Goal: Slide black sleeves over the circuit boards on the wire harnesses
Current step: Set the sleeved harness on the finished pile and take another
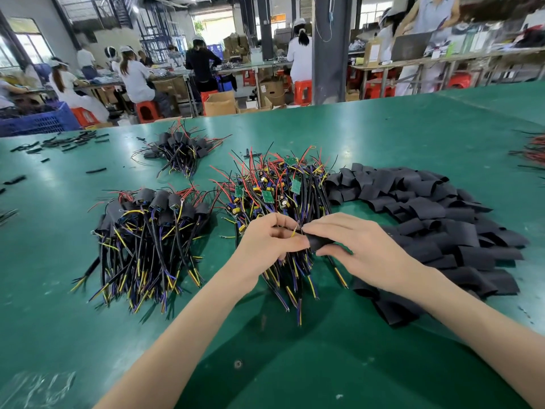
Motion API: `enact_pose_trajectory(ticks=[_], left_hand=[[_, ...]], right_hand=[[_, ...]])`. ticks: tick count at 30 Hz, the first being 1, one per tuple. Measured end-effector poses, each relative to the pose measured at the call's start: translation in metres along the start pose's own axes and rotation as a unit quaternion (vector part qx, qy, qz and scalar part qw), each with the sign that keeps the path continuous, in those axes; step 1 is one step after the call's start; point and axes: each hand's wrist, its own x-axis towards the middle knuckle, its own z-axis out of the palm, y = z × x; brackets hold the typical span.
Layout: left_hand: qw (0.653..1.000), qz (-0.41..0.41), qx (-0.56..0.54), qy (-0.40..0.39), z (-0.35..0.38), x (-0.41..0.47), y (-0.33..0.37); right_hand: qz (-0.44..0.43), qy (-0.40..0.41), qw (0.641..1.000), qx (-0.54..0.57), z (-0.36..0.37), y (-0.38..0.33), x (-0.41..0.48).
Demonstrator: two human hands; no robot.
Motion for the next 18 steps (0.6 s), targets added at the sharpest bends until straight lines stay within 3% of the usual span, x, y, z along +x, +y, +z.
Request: enact_pose_trajectory(ticks=[4,9,11,15,18], left_hand=[[1.000,-0.008,0.020,0.004,0.000,0.001,-0.001],[0.994,-0.075,-0.078,-0.022,-0.003,0.004,-0.002],[0.994,-0.082,-0.068,-0.033,-0.005,0.004,-0.002],[0.999,-0.037,-0.012,-0.022,-0.013,0.003,0.010],[0.991,0.078,0.051,0.092,-0.036,0.002,0.026]], right_hand=[[0.010,-0.011,1.000,0.004,0.003,-0.001,0.000],[0.002,0.008,1.000,0.008,0.005,-0.005,0.000],[0.008,0.008,1.000,0.013,0.007,-0.007,0.000],[0.022,0.021,1.000,0.002,0.008,-0.006,0.002],[0.038,0.072,0.994,-0.072,0.005,0.001,0.001]])
